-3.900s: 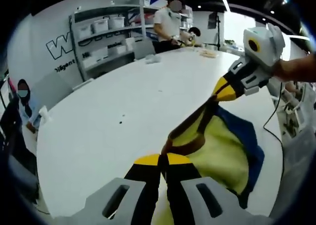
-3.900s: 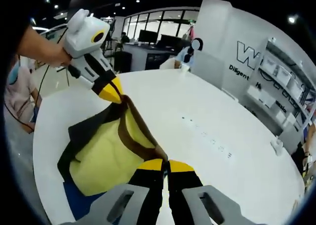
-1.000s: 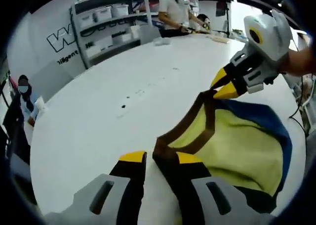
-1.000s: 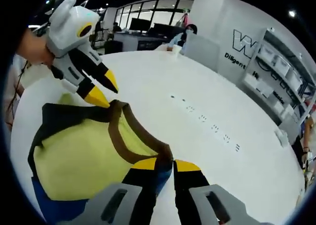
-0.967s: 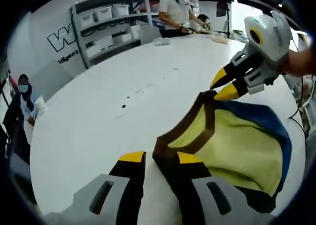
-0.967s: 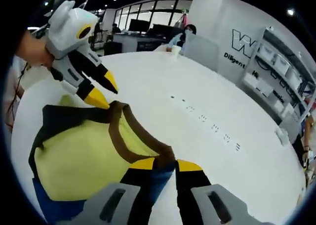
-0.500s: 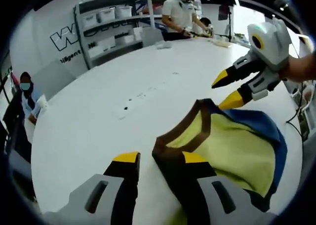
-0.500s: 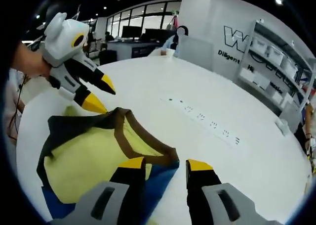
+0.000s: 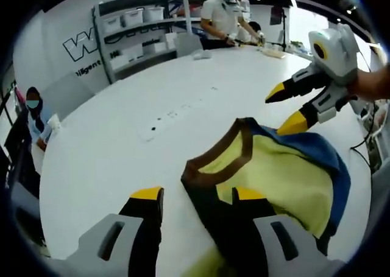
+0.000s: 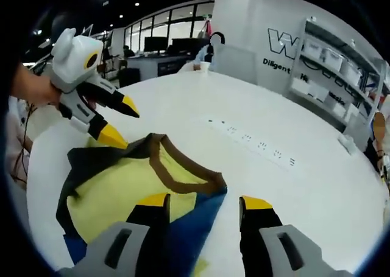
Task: Fold the garment on the visible template until the final outline fits inside the template.
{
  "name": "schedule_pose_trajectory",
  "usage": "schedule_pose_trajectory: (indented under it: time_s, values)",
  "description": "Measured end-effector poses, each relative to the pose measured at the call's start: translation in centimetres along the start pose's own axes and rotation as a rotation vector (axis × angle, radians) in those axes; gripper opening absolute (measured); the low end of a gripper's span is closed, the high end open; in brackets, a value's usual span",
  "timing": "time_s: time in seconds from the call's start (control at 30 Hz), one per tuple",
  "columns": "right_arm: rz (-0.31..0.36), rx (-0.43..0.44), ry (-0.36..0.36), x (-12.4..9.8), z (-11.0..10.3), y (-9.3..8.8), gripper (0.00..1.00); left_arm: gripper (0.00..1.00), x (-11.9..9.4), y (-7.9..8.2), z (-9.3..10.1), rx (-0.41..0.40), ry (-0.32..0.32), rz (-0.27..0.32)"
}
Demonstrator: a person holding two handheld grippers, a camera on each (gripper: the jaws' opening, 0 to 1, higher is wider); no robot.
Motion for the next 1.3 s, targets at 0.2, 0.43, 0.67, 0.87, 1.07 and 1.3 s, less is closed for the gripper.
schedule_pose_trajectory:
  time_s: [0.2,0.43,0.67,0.87,1.07,1.3]
  values:
    - [-0.012,0.021,-0.004,-0.6,-0.8,0.0,0.43,0.5,-0.7,0.5,0.7,-0.031,0.038,0.021]
    - [-0.026,0.026,-0.007,-1.1,-1.2,-0.3,0.42,0.48,-1.4,0.3,1.8,-0.026,0.051,0.008]
    - [-0.06,0.036,-0.005,-1.6,-1.9,-1.3,0.37,0.44,-1.9,-0.4,2.7,-0.084,0.056,0.0]
    - [-0.078,0.052,-0.009,-2.1,-2.7,-1.9,0.35,0.38,-1.6,-0.9,3.7,-0.08,0.058,-0.025]
    - [-0.078,0.057,-0.005,-2.6,-3.4,-2.2,0.33,0.35,-1.3,-1.2,5.0,-0.087,0.047,-0.038]
    - [-0.09,0.063,-0.009,-3.0,-3.7,-2.5,0.3,0.26,-1.0,-2.0,6.3,-0.103,0.035,-0.074]
Point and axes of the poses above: the point that each gripper's makers call its tool centre point, and the gripper's own axes: x roughly forward along the fingers, z roughly to its right, y roughly out of its top, the point moved 9 cm from there along -x, roughly backward along the fingers, and after that the axes turned 11 degrees about -y, right-handed, at the moved point
